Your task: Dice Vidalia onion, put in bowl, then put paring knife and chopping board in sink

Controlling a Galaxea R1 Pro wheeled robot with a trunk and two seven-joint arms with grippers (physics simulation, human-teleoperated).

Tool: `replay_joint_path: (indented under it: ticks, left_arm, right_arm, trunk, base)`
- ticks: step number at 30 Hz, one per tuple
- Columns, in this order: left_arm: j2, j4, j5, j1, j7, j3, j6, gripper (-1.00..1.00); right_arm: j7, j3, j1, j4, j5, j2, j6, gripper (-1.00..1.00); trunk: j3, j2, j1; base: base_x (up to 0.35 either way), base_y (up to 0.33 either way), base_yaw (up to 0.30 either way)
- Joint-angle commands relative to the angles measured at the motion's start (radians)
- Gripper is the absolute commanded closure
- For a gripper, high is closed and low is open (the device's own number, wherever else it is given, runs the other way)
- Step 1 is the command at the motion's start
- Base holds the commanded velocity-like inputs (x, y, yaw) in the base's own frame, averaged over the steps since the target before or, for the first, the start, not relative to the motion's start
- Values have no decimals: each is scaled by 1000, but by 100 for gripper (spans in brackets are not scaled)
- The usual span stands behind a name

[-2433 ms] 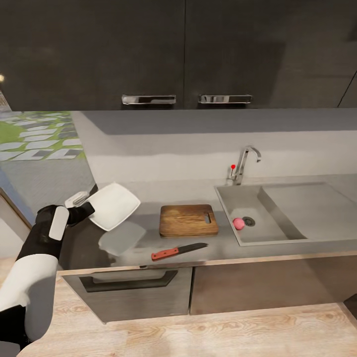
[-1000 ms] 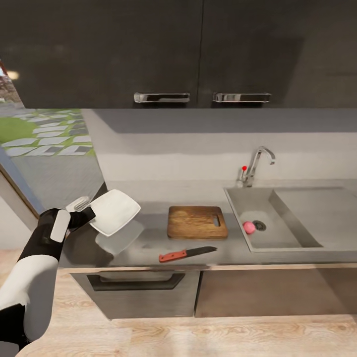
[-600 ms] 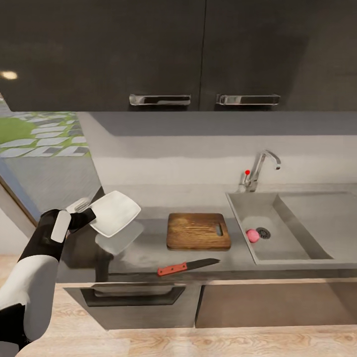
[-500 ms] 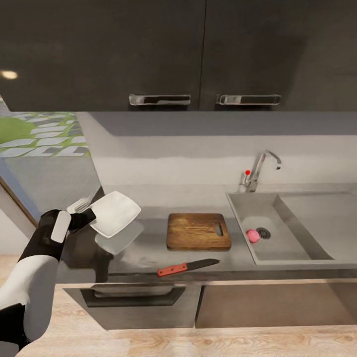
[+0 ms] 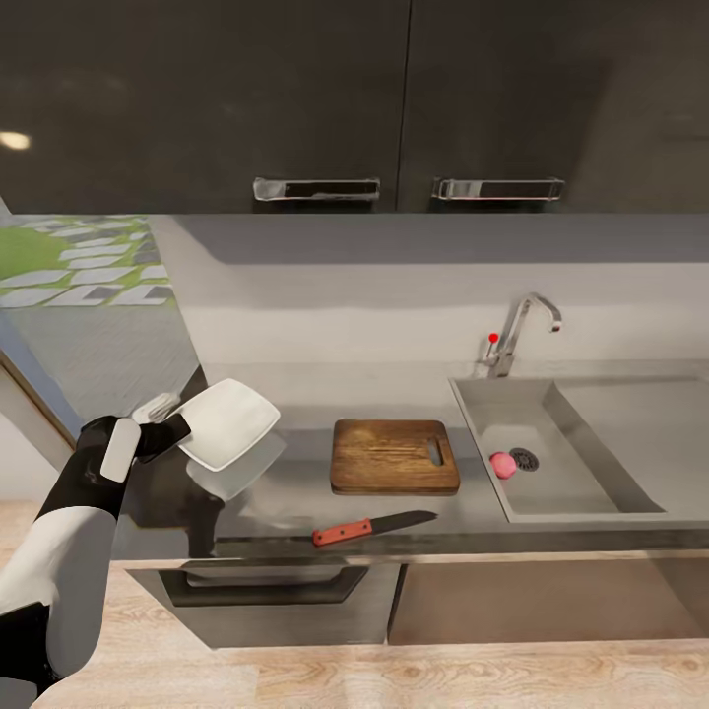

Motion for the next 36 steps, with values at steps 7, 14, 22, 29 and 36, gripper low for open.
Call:
replay_joint_path:
  ticks: [7, 14, 22, 29, 36]
  left_arm:
    - [0, 11, 3, 0, 8, 1, 4, 100]
    - [0, 20, 3, 0, 8, 1, 3, 100]
    - [1, 22, 3, 0, 8, 1, 3, 100]
    - [1, 23, 3, 0, 8, 1, 3, 100]
    - [6, 23, 3, 0, 8, 2, 3, 100]
  right_arm:
    - [0, 11, -1, 1, -7, 3, -5, -100]
    - [1, 13, -1, 1, -4, 3, -4, -100]
    - [2, 11, -1, 1, -5, 3, -4, -100]
    - [2, 10, -1, 1, -7, 0, -3, -100]
    - [2, 10, -1, 1, -7, 0, -3, -100]
  trunk:
    - [-3, -1, 1]
    - [-3, -1, 1]
    - [-4, -1, 1]
    - [-14, -1, 1]
    - [-16, -1, 1]
  base:
    - [0, 0, 0]
    - [0, 0, 0]
    - [0, 0, 0]
    - [0, 0, 0]
    - [0, 0, 0]
